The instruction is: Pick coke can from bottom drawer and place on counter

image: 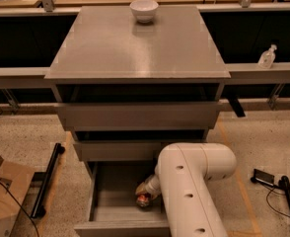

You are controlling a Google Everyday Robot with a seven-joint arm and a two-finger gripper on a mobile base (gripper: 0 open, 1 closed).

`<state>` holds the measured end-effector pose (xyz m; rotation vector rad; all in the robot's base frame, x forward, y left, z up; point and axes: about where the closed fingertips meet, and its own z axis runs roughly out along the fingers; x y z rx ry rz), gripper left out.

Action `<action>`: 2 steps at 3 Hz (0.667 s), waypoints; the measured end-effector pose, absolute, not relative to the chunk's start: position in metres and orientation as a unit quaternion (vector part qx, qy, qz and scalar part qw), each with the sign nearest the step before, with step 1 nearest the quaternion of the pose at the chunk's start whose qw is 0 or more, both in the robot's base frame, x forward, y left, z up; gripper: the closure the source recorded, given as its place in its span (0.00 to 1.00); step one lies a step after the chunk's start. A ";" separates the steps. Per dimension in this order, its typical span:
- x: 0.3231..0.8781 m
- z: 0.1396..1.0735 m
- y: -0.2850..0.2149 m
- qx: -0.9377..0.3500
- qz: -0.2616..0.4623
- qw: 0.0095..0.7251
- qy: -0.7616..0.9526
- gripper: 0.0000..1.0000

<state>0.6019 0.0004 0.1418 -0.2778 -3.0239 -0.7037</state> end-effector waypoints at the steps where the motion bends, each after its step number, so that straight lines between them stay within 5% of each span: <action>1: 0.611 0.180 -0.016 -0.074 -0.240 -0.001 -0.968 1.00; 2: 0.608 0.224 -0.040 -0.035 -0.248 0.007 -0.968 1.00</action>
Offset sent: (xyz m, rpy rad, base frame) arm 0.0040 -0.0761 0.1463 0.0661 -0.0348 0.2159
